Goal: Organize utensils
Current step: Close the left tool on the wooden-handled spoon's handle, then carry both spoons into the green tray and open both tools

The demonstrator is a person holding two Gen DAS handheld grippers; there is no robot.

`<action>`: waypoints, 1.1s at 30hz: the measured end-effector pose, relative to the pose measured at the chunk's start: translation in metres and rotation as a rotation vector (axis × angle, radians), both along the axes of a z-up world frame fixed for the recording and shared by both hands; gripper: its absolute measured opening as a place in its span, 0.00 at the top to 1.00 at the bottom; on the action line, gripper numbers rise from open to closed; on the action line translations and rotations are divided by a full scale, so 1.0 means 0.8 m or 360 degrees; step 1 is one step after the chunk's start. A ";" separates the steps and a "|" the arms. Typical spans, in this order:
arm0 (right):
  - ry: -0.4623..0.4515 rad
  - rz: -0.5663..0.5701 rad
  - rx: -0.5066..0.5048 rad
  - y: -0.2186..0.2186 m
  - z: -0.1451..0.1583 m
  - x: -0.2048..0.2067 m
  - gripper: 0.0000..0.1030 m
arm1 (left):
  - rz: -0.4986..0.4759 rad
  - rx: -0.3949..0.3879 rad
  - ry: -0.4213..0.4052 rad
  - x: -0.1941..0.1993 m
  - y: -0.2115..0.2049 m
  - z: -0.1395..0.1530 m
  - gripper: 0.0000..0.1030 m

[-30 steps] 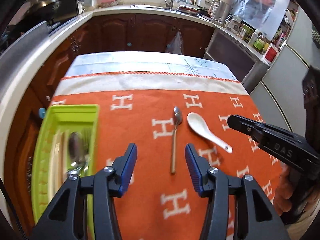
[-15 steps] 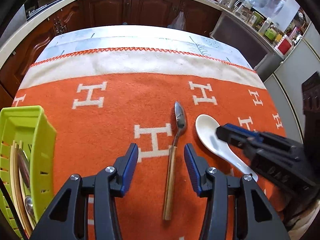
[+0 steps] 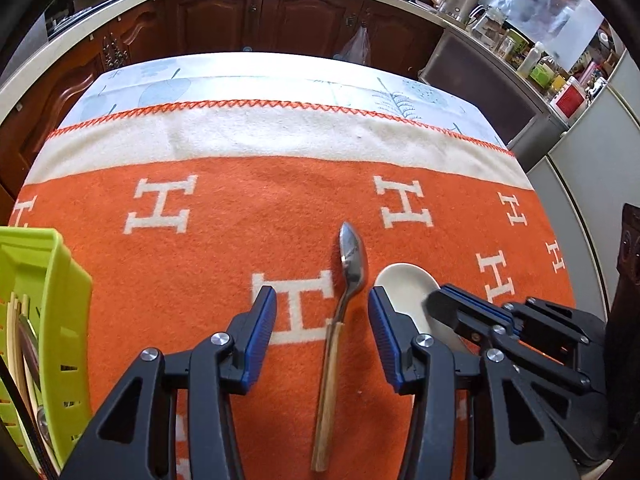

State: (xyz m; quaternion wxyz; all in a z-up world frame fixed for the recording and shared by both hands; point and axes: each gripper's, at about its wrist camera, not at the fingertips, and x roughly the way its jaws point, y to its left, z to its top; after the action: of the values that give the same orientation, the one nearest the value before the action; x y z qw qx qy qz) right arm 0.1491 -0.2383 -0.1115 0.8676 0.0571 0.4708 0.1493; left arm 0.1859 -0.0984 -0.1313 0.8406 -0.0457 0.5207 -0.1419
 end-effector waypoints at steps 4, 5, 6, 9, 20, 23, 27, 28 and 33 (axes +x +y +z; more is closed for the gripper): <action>-0.0007 -0.0094 0.0025 -0.016 0.004 -0.007 0.98 | -0.0021 0.0010 -0.0025 0.004 -0.012 -0.002 0.56; 0.0000 -0.0134 0.0056 -0.024 0.005 -0.009 0.98 | -0.0027 0.0010 -0.0032 0.005 -0.015 -0.002 0.56; -0.0003 -0.0156 0.0068 -0.028 0.006 -0.010 0.98 | -0.0034 0.0009 -0.0040 0.006 -0.018 -0.002 0.57; -0.0013 -0.0227 0.0123 -0.042 0.010 -0.013 0.98 | -0.0059 0.0009 -0.0057 0.006 -0.027 -0.004 0.77; -0.0025 -0.0278 0.0187 -0.042 0.028 -0.025 0.98 | -0.0045 -0.0057 -0.0147 -0.009 -0.032 0.008 1.00; -0.0041 -0.0262 0.0198 -0.035 0.038 -0.031 0.98 | -0.0055 -0.0091 -0.0202 -0.023 -0.024 0.029 1.00; -0.0048 -0.0247 0.0217 -0.020 0.050 -0.039 0.98 | -0.0049 -0.0139 -0.0282 -0.047 -0.004 0.062 1.00; -0.0050 -0.0242 0.0225 -0.016 0.053 -0.041 0.98 | -0.0052 -0.0144 -0.0307 -0.057 0.004 0.072 1.00; -0.0073 -0.0200 0.0279 0.012 0.076 -0.055 0.98 | -0.0064 -0.0094 -0.0402 -0.100 0.042 0.116 1.00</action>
State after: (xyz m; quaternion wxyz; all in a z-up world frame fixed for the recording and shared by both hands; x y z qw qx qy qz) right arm 0.1053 -0.2284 -0.0505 0.8775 0.1587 0.4315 0.1365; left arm 0.1056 -0.0649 -0.0389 0.8948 -0.0418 0.4071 -0.1787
